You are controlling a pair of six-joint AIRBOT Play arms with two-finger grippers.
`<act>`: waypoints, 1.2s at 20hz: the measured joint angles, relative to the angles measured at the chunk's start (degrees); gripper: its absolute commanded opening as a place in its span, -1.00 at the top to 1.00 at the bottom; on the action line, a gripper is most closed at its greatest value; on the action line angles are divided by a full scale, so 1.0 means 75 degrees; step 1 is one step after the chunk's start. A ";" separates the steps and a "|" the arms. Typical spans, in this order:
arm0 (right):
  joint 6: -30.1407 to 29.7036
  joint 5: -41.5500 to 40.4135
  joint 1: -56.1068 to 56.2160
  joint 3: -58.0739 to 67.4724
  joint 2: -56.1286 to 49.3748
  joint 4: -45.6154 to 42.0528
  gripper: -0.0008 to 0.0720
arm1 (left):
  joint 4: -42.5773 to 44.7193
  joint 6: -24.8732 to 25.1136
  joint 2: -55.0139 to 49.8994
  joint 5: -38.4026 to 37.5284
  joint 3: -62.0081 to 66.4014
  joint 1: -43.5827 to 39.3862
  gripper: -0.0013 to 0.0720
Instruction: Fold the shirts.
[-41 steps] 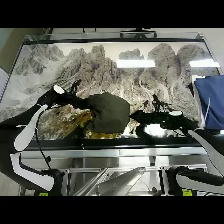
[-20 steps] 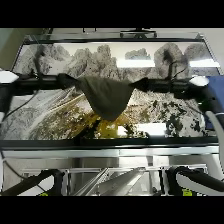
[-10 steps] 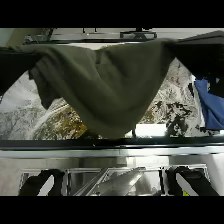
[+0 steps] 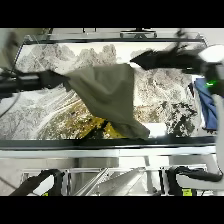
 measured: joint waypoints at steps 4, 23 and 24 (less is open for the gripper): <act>0.0332 0.0460 -0.0105 0.0003 -0.1585 -0.0032 0.06 | 0.0717 0.0353 -0.1504 -0.0026 -0.0909 0.0513 -0.88; -0.0064 0.2827 -0.3092 -0.5161 0.0221 -0.0353 0.06 | 0.3182 -0.0020 -0.1836 0.0667 -0.3037 0.2127 -0.94; -0.0160 0.2699 -0.3115 -0.5339 0.0300 -0.0385 -0.02 | 0.3200 -0.0032 -0.1810 0.0997 -0.3101 0.2107 -0.94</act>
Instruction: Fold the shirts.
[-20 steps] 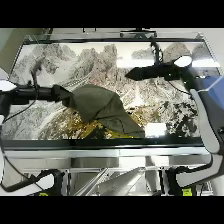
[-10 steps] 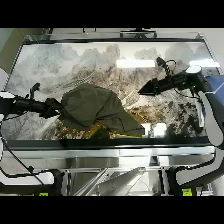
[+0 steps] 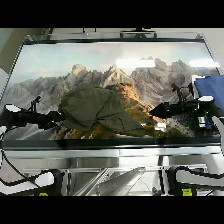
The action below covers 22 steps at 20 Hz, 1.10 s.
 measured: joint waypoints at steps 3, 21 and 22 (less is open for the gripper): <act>-0.0102 -0.0207 0.0003 -0.0312 0.0061 -0.0017 -0.45 | 0.0023 0.0000 0.0038 0.0618 -0.0099 -0.0146 -0.93; 0.0449 -0.1941 0.0731 -0.0490 -0.0641 -0.1483 -0.44 | 0.0131 -0.0015 -0.0446 0.0076 0.0804 -0.1402 0.91; 0.0469 -0.2011 0.0941 -0.0487 -0.0638 -0.1507 -0.44 | 0.0105 -0.0015 -0.0347 0.0000 0.0909 -0.1405 0.91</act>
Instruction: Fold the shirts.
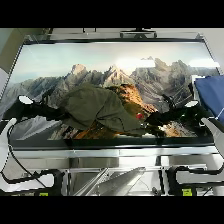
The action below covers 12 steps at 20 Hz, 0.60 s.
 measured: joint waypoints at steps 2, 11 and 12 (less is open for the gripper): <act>0.0003 -0.0149 0.0458 0.0000 0.0000 -0.0020 -0.44 | -0.0020 -0.0020 0.0184 -0.0067 0.0201 0.0000 0.91; -0.0061 -0.0478 0.2011 0.0017 0.0017 0.0437 0.93 | -0.0055 -0.0032 0.1017 -0.0615 0.0903 -0.0003 0.89; -0.0061 -0.0472 0.2014 0.0047 0.0070 0.0484 0.93 | -0.0087 -0.0061 0.1169 -0.0731 0.1035 0.0009 0.89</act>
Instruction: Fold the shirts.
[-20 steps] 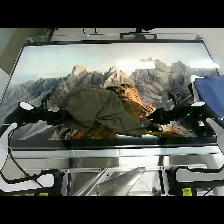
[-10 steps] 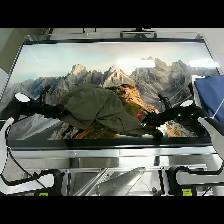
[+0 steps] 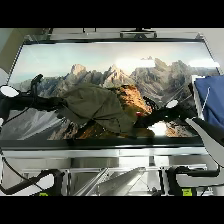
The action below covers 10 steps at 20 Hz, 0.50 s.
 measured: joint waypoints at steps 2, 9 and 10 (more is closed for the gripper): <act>0.0058 0.0117 -0.0195 0.0207 0.0224 0.0058 0.93 | -0.0370 -0.0082 0.0338 -0.0210 0.0326 0.0122 0.89; 0.0758 0.1105 -0.1938 0.2952 0.2687 0.0545 0.93 | -0.4135 -0.0070 0.2052 -0.1037 0.2404 0.1411 0.89; 0.0790 0.1125 -0.2197 0.3550 0.3174 0.0764 0.93 | -0.4613 -0.0038 0.2331 -0.1055 0.2798 0.1565 0.89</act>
